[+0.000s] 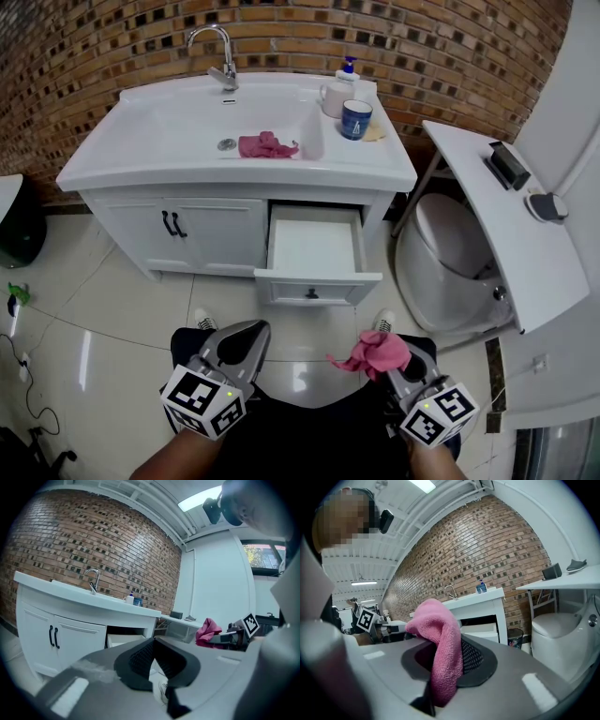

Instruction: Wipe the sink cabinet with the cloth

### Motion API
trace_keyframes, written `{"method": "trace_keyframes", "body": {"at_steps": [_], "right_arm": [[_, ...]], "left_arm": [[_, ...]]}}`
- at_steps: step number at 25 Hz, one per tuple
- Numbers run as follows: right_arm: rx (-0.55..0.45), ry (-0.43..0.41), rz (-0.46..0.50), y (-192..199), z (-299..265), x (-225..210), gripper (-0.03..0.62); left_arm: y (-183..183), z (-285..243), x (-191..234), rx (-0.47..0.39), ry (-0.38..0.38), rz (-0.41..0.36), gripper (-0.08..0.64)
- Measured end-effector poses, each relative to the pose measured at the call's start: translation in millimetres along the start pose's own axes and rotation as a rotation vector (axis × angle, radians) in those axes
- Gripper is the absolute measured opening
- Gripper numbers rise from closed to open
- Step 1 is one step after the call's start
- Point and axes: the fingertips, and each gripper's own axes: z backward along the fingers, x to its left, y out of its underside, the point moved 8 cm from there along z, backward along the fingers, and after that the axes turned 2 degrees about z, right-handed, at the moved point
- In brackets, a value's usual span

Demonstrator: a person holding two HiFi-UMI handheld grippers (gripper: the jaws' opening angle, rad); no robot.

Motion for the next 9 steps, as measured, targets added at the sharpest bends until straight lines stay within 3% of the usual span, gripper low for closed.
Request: {"method": "trace_keyframes", "body": {"at_steps": [9], "right_arm": [[0.007,0.002,0.0,4.2,-1.0,-1.0,0.08]], "left_arm": [[1.8,1.0,0.4,0.001,-0.005,0.001,0.006]]}}
